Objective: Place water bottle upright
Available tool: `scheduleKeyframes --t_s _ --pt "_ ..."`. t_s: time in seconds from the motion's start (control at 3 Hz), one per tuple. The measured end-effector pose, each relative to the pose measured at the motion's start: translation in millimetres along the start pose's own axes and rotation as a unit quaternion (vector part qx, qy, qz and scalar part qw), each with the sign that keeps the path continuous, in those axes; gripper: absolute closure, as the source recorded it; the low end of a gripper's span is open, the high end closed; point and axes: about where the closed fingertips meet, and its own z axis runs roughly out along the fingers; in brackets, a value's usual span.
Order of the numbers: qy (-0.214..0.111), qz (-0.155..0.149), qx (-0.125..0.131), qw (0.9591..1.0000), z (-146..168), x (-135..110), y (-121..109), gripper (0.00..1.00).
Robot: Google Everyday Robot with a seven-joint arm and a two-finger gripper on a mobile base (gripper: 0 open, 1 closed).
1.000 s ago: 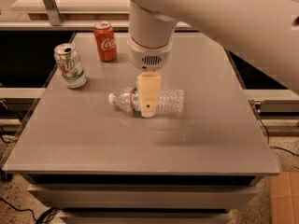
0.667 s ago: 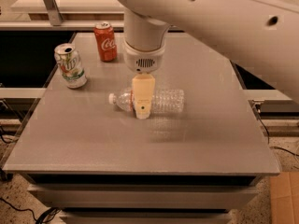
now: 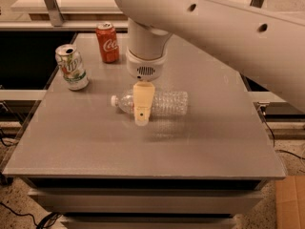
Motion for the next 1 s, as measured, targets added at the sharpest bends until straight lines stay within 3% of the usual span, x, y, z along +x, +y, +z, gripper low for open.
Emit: scheduleKeyframes --t_s 0.33,1.0 --pt "-0.004 0.016 -0.005 0.9998 7.6 2.9 -0.2 0.0" --pt "-0.009 0.029 -0.006 0.9995 11.2 5.2 -3.1 0.4"
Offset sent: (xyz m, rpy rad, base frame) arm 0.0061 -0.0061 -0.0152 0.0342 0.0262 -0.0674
